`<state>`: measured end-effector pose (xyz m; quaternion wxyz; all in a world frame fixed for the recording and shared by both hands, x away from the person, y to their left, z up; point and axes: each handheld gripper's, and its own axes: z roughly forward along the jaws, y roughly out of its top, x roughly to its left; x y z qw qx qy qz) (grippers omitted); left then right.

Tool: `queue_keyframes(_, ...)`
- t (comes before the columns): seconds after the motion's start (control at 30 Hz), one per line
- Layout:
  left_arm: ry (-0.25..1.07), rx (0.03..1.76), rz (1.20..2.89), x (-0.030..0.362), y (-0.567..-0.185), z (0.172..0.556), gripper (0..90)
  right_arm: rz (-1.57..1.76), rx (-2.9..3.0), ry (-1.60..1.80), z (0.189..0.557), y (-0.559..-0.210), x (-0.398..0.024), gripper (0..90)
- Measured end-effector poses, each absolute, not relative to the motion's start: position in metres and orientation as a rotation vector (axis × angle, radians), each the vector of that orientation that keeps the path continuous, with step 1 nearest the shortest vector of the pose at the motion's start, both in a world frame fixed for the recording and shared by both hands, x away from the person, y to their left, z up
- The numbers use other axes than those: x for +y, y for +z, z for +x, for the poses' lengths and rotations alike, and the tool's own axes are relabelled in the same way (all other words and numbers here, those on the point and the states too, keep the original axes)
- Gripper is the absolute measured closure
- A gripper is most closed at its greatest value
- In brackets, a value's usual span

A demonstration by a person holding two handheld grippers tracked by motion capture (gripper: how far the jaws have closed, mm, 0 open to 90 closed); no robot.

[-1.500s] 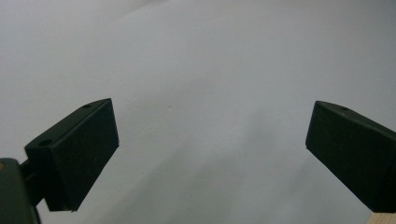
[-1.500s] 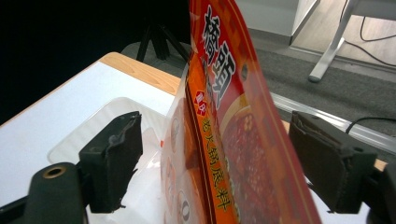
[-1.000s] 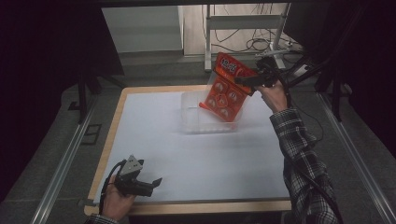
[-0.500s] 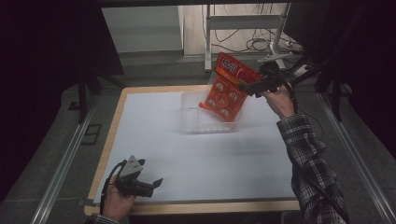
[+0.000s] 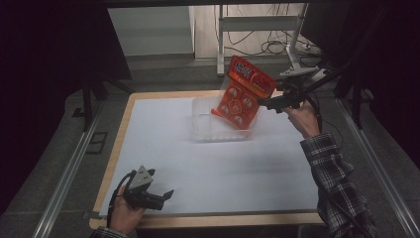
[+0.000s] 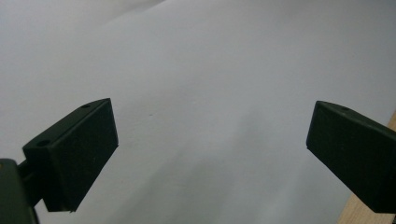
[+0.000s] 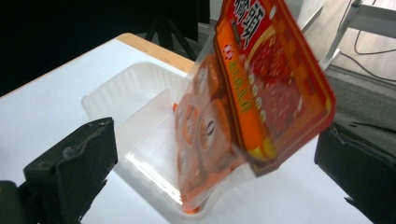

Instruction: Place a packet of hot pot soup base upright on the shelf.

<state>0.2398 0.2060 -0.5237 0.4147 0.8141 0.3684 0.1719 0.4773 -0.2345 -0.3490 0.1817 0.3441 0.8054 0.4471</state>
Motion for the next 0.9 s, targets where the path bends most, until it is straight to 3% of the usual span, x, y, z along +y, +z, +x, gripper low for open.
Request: queue_keyframes(0.9, 0.463, 0.919, 2.069, 0.203, -0.525, 0.241, 1.9, 0.935, 2.301, 1.231, 0.416, -0.383, -0.246, 0.0)
